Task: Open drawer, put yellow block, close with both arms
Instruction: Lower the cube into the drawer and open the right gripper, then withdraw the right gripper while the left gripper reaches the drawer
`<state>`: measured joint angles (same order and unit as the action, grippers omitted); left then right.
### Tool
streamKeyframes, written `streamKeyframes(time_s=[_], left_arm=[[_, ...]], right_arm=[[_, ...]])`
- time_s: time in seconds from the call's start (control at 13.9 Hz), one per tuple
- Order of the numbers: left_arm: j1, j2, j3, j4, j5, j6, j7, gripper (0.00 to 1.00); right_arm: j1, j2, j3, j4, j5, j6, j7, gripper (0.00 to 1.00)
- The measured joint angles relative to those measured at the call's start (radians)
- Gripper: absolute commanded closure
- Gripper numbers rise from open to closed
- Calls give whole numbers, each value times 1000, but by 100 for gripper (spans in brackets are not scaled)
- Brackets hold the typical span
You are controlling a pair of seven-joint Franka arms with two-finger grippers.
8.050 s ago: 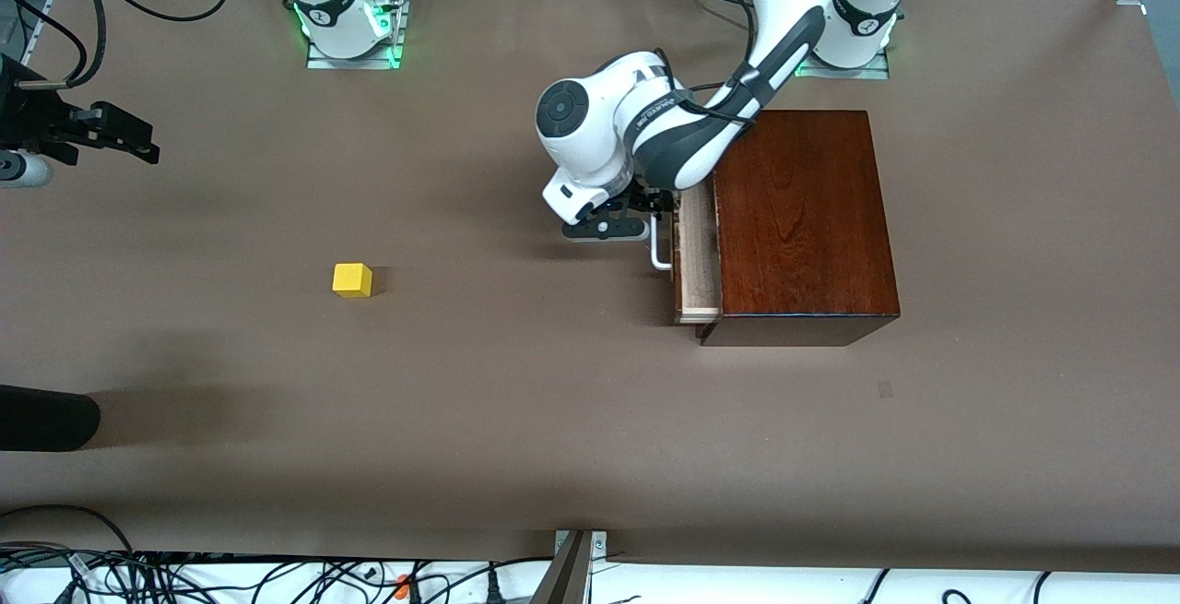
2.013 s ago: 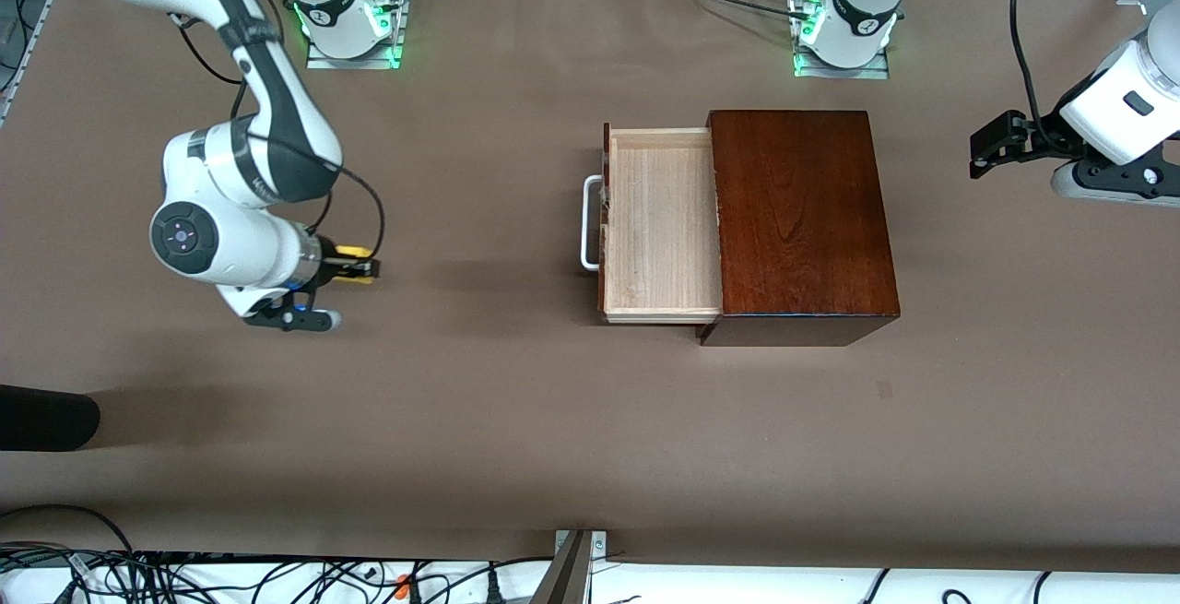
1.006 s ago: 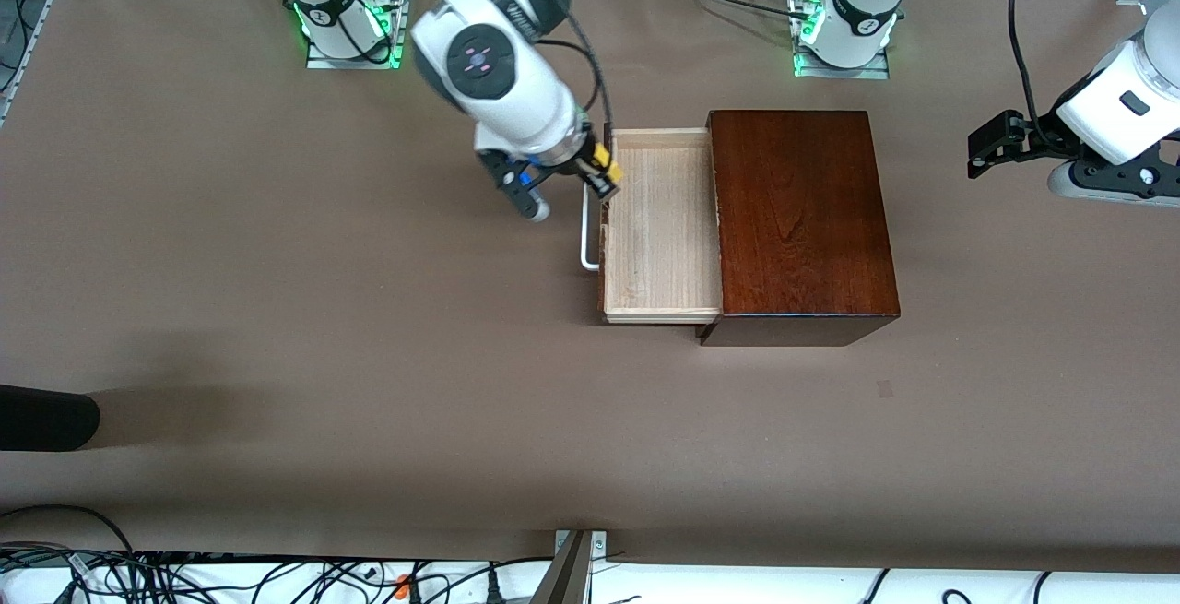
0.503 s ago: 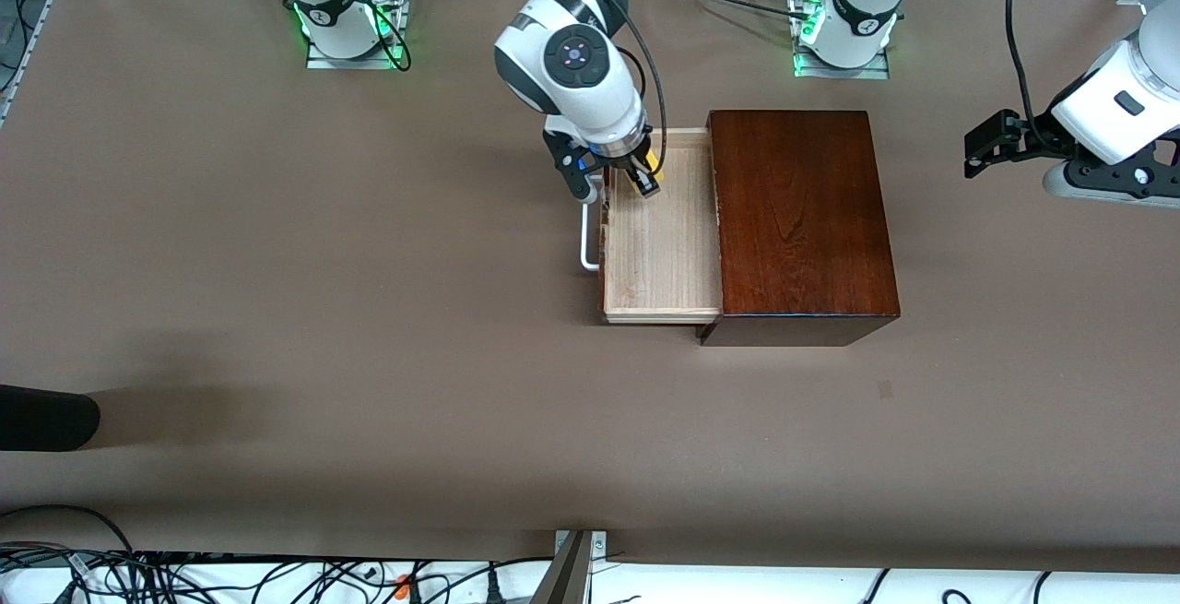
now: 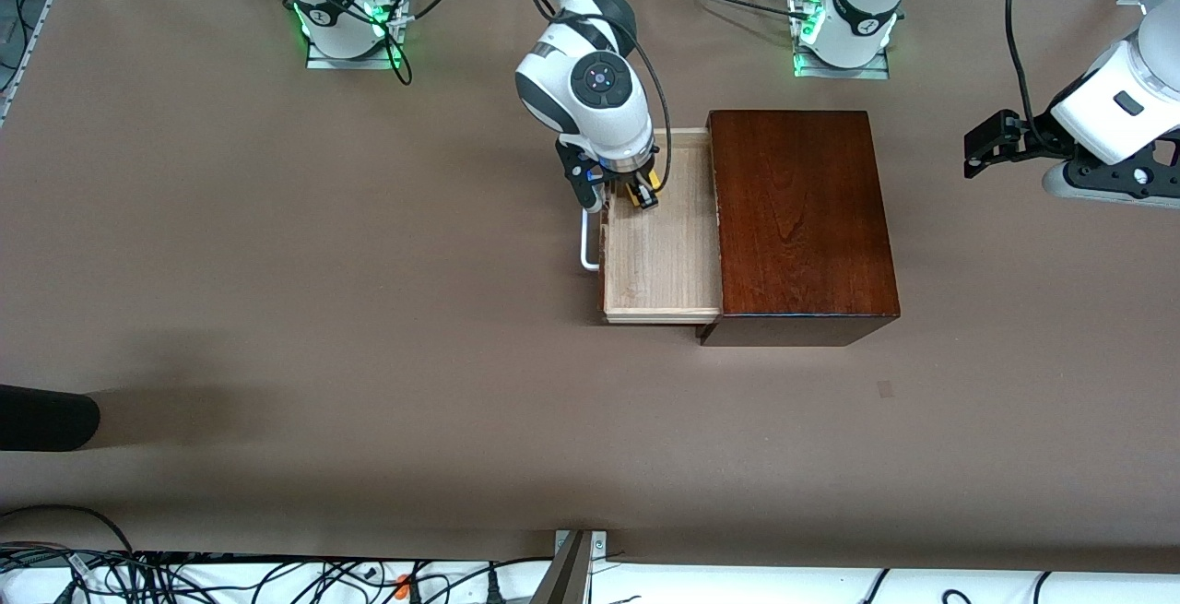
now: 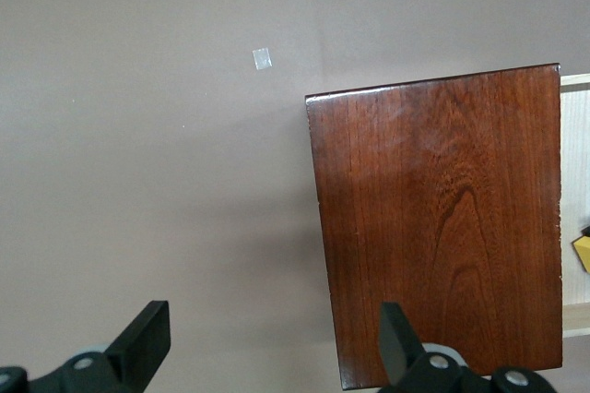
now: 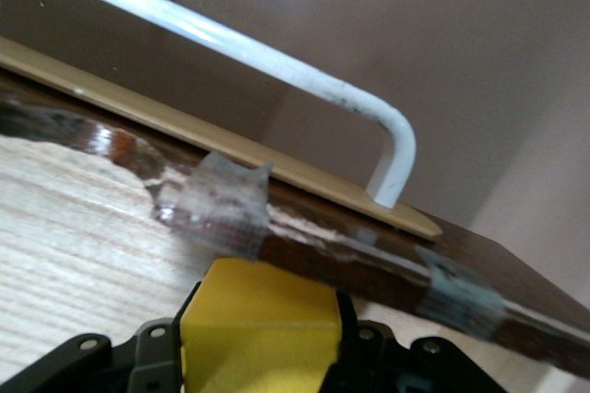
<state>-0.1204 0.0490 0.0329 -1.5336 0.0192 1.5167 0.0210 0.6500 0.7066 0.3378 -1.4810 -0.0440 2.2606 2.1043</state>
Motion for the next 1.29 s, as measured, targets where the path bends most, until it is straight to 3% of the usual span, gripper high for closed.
streamKeyframes(time_s=[0.07,0.14,0.5,0.72,1.01,1.29], left_arm=[[0,0,0,0,0,0,0,0],[0,0,0,0,0,0,0,0],[0,0,0,0,0,0,0,0],[-2,0,-1,0,0,-1,0,0],[-5,0,-3,0,0,-2,2,0],[-17,5,-25,0,-21,-2,2,0]], right_arm=[[1,1,0,4,-1,2,1,18],[2,1,0,6,-1,2,1,0],[2,-9,-5,26,-5,-19,2,0],[-5,-62,-37,75,-7,-136,-17,0],[-73,-154,-54,167,-6,-373,-211,0],[-187,-229,-59,185,-3,-486,-517,0]])
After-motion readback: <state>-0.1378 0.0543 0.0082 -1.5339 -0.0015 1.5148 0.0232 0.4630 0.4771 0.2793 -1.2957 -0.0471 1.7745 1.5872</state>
